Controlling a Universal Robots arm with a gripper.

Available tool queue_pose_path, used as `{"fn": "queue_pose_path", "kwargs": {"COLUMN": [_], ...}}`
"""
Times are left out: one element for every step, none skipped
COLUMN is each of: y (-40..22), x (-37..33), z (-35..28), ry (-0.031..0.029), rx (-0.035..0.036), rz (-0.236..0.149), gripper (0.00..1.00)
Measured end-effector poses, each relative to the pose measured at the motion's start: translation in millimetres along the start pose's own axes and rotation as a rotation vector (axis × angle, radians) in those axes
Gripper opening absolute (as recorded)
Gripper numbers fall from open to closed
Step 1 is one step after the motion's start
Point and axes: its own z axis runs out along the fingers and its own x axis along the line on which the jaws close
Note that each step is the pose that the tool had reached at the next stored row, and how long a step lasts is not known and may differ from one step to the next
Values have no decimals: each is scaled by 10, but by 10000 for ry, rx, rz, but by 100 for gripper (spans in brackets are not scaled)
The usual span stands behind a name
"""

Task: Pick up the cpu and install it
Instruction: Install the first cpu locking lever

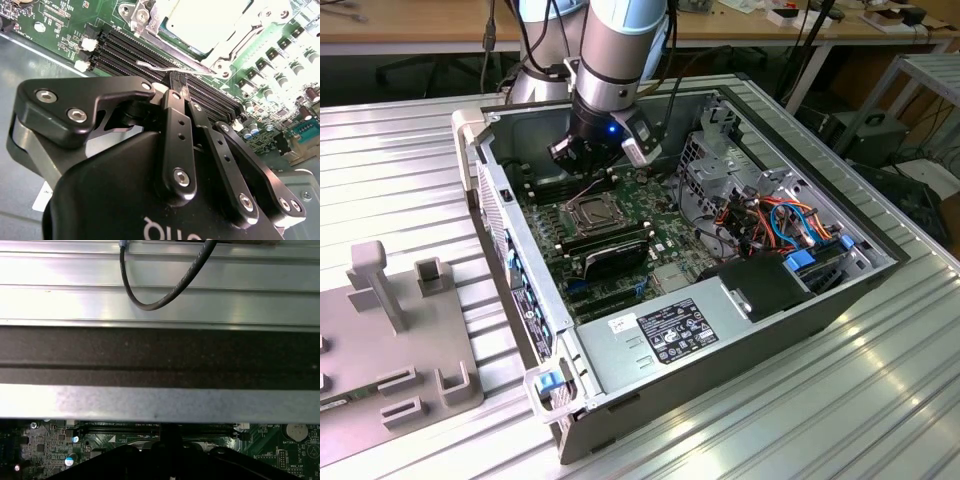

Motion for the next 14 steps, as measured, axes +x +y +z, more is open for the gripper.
{"fn": "queue_pose_path", "kwargs": {"y": [0,0,1,2,3,4,4,4,4,4,4,4,4,4], "x": [0,0,0,0,0,0,0,0,0,0,2,6,13,24], "z": [0,-1,-4,-11,-20,-24,-24,-25,-26,-26,-26,-26,-27,-27], "ry": [0,0,0,-1,0,-1,-2,-2,0,0,-8,-20,-41,-69], "rx": [0,0,0,-1,1,1,-1,1,5,6,7,7,9,9], "rz": [0,0,0,0,0,0,0,-1,0,-1,0,-3,-6,-11], "gripper": [11,11,11,11,11,11,11,11,11,11,11,11,11,11]}}
